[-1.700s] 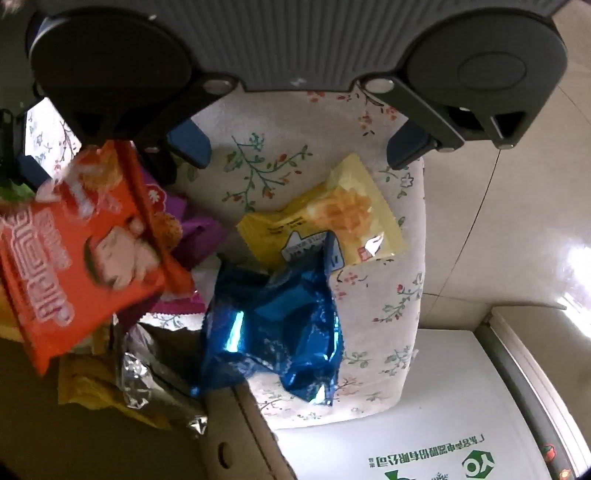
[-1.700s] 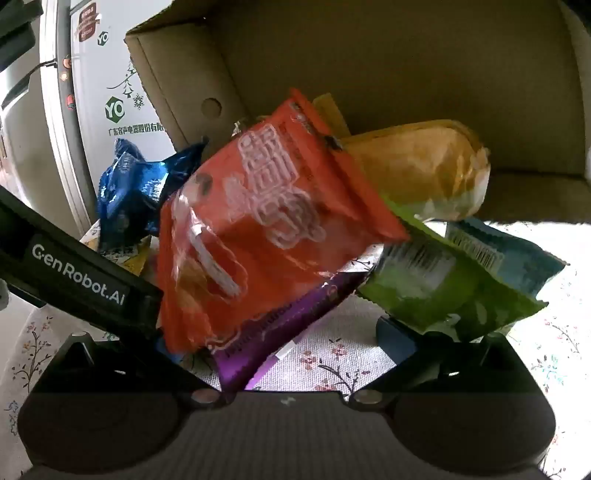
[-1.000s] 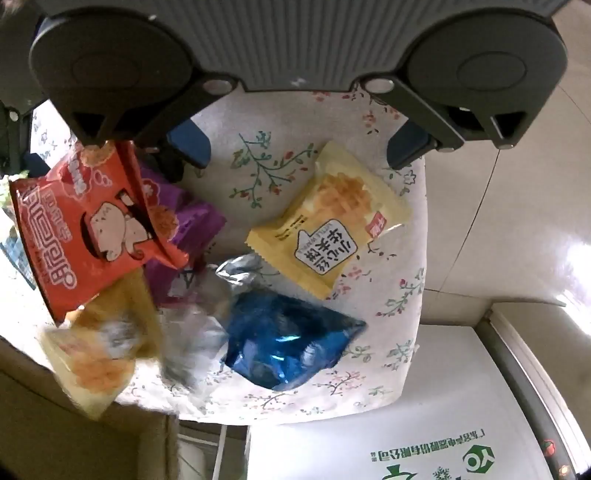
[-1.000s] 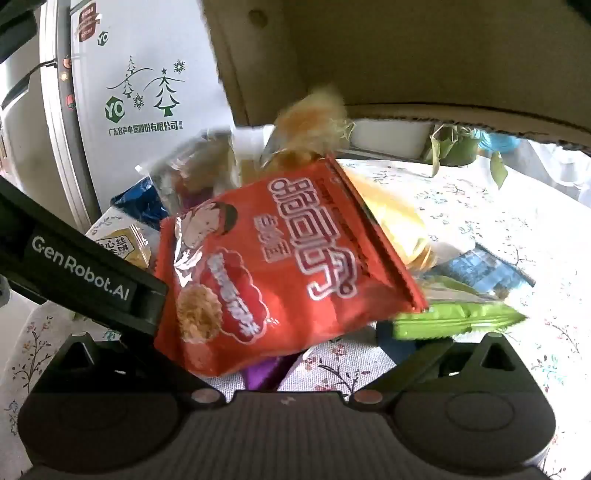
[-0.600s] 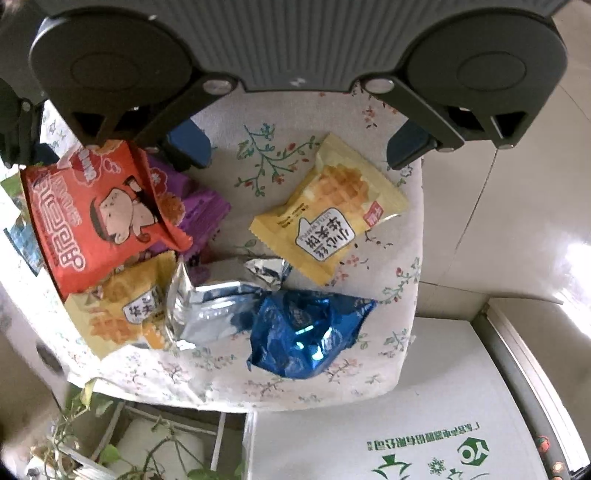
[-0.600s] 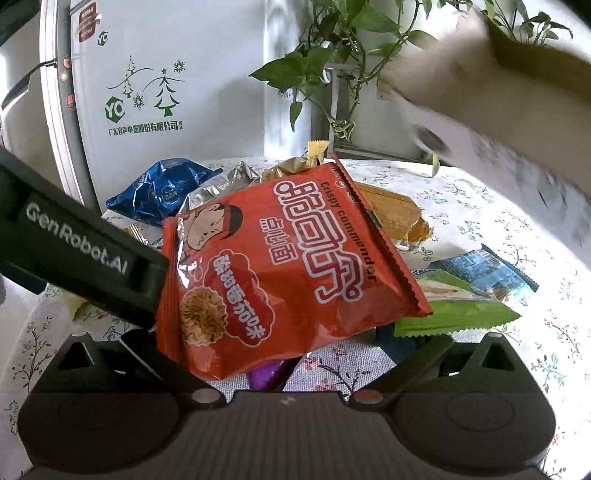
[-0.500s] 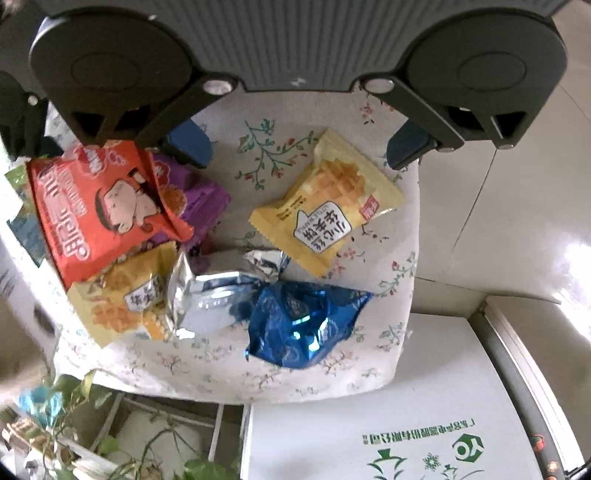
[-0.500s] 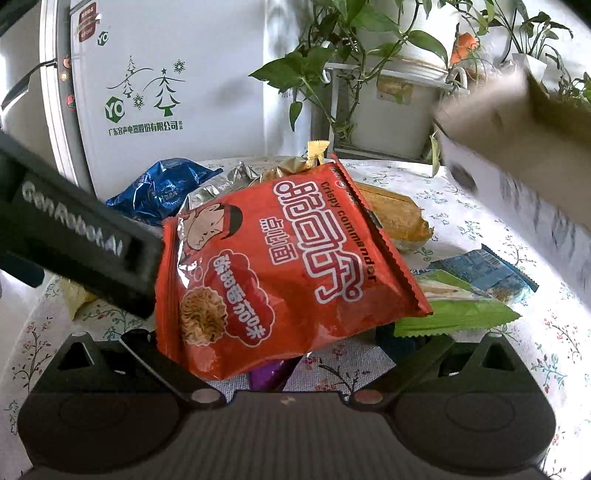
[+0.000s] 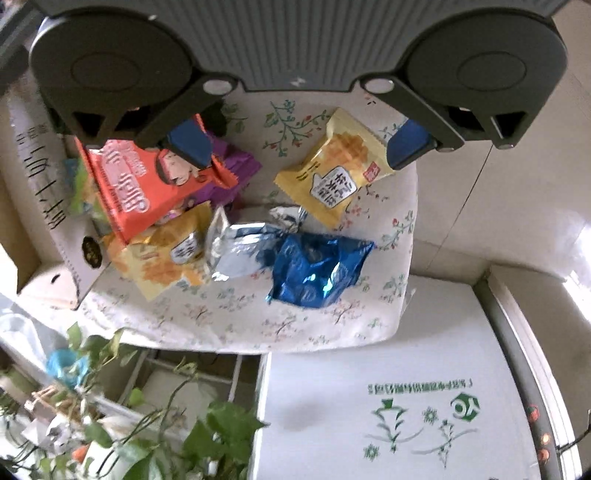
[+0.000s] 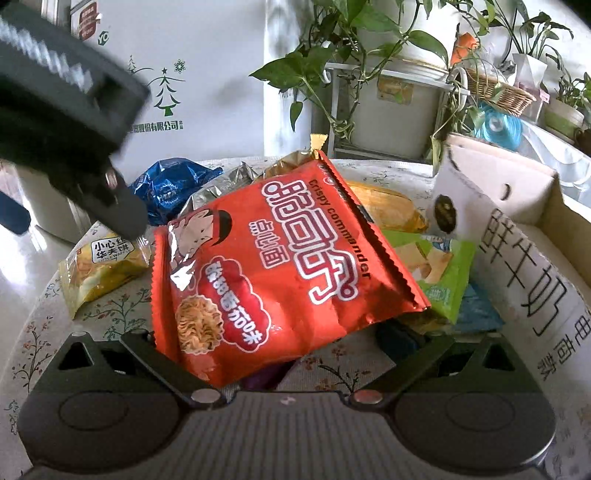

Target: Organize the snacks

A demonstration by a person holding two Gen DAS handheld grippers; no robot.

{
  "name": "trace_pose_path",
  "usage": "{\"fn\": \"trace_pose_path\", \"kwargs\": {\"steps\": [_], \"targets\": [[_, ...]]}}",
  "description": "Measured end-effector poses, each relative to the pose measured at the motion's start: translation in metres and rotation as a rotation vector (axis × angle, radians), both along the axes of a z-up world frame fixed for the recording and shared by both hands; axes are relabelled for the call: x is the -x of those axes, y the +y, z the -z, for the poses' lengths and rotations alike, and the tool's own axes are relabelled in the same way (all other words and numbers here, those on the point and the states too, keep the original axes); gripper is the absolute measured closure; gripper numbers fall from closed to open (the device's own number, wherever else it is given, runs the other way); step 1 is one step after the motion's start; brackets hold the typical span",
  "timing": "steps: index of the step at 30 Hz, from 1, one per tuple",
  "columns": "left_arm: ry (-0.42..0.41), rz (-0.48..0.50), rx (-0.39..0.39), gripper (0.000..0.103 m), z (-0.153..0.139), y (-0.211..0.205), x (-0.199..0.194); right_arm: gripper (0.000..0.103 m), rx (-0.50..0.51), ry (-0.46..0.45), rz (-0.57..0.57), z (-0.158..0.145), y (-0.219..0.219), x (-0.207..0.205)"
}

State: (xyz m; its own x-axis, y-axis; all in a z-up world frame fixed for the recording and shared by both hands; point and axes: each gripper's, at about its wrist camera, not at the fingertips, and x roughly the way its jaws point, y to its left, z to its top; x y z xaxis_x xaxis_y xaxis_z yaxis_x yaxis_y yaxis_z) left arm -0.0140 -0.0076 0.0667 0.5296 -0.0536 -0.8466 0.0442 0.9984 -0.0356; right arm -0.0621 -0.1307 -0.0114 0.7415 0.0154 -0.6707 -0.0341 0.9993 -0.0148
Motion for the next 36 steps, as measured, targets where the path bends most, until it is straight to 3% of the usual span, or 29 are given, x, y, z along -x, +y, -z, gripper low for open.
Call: {"fn": "trace_pose_path", "kwargs": {"steps": [14,31,36], "targets": [[-0.072,0.021,0.001,0.001,-0.034,-0.001,0.023,0.0,-0.002,0.0,0.0,-0.001,0.001,0.001],[-0.061,-0.021,0.023,0.001,-0.038,0.009,0.029,0.0,-0.008,0.007,0.027,-0.003,0.002,0.008],[-0.05,-0.039,0.028,0.001,-0.036,0.012,0.028,0.0,0.001,0.129,0.055,-0.013,0.009,0.015]]}}
